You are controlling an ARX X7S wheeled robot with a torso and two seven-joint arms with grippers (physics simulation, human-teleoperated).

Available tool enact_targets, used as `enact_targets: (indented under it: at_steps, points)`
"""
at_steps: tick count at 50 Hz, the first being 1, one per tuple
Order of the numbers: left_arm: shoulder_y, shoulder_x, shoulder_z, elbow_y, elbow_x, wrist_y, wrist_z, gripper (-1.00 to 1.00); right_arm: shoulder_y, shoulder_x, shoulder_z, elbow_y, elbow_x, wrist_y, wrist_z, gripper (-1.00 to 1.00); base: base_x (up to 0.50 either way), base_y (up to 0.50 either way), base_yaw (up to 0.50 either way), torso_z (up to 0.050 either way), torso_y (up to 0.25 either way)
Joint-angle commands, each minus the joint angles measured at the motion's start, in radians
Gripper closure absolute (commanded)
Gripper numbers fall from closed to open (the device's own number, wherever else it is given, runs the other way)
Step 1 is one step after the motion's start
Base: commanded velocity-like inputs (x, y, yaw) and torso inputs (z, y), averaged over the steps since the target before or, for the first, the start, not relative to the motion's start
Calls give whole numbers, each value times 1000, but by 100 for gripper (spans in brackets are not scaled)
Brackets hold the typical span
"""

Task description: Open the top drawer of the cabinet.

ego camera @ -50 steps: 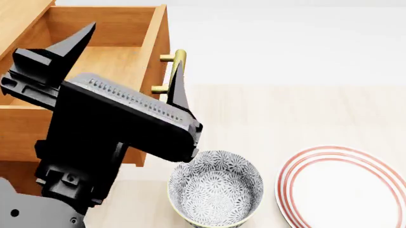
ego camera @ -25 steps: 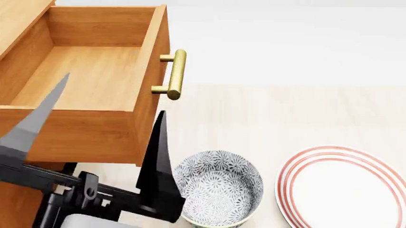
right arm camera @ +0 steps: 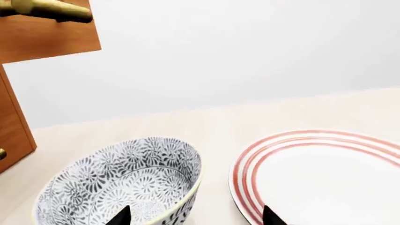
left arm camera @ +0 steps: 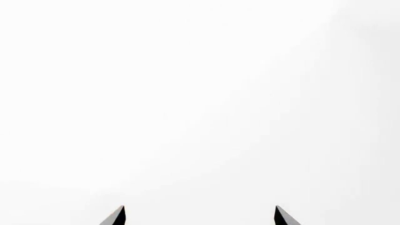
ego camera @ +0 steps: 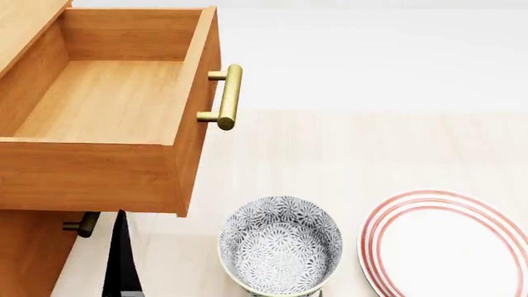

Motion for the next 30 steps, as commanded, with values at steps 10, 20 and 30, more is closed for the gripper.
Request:
enact_targets:
  at_steps: [10, 20, 30]
  points:
    - [594, -166, -709, -158, 285, 228, 4, -100, -87, -26, 170, -31, -175, -302, 110, -100, 0, 0, 0, 0, 0]
    - [876, -128, -1125, -108, 414, 296, 8, -100, -138, -32, 259, -71, -248, -513, 164, -100, 0, 0, 0, 0, 0]
    - [1017, -115, -1368, -69, 454, 363, 10, -100, -145, -38, 328, -93, -237, -617, 199, -100, 0, 0, 0, 0, 0]
